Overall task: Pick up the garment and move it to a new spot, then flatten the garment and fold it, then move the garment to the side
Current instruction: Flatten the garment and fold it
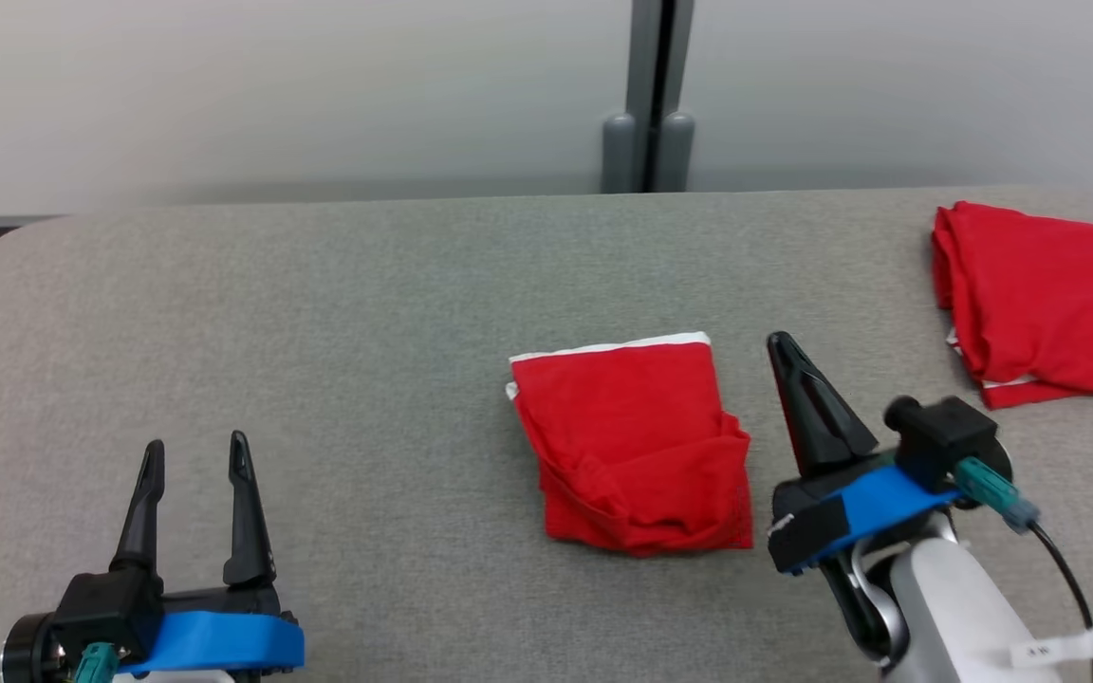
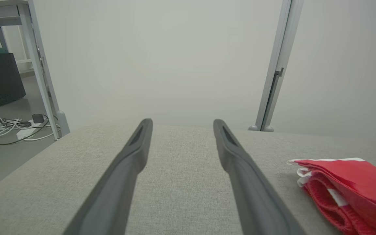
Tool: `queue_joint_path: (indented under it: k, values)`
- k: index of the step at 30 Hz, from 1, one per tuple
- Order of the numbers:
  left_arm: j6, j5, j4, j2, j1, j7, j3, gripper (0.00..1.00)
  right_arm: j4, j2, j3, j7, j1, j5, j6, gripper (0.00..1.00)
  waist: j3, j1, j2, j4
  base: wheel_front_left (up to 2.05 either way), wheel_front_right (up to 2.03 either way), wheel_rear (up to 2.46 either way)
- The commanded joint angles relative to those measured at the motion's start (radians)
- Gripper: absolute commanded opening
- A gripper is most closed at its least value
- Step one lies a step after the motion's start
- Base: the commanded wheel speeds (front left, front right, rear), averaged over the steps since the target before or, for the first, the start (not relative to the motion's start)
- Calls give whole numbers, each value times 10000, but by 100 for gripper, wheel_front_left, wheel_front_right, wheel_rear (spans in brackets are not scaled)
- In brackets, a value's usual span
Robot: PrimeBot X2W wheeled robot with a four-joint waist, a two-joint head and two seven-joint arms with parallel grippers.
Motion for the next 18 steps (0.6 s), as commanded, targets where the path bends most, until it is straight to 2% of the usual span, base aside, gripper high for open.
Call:
queue_joint_path:
  k: [1, 11, 18]
  values:
    - [-11, -51, -4, -8, -198, -41, -35, 100, 204, -35, 102, -9, -287, -40, 6, 0, 173, 0, 0, 203, 0, 0, 0]
    - [-56, -163, 142, -9, -726, -41, -367, 100, 3363, 37, 1049, -159, -1733, 76, 5, 0, 653, 0, 0, 1024, 0, 0, 0]
    - [8, -217, 167, -9, -910, -41, -480, 100, 4775, 176, 1720, -285, -1940, 298, 6, 0, 862, 0, 0, 1313, 0, 0, 0]
